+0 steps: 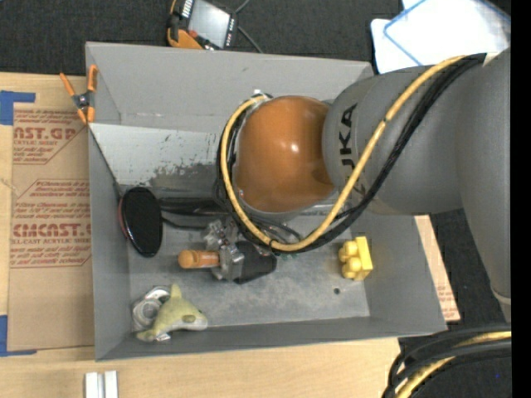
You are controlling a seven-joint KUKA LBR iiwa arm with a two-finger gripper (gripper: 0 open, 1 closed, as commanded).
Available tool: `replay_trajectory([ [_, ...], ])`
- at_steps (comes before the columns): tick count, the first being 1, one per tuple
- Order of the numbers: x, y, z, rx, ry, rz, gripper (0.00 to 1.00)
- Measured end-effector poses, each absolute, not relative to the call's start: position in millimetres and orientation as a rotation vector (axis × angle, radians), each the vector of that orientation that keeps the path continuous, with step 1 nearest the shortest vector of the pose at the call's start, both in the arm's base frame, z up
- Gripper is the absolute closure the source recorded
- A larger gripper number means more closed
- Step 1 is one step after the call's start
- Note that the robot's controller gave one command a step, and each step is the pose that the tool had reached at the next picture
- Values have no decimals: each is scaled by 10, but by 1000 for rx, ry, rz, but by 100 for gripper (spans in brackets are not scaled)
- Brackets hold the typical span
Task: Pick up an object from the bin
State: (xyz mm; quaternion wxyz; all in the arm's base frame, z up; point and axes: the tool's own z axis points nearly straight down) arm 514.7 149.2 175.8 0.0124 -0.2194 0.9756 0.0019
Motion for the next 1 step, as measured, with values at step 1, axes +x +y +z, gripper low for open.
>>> replay_trajectory([
  [1,5748,1253,2520,-1394,2777,-5,100],
])
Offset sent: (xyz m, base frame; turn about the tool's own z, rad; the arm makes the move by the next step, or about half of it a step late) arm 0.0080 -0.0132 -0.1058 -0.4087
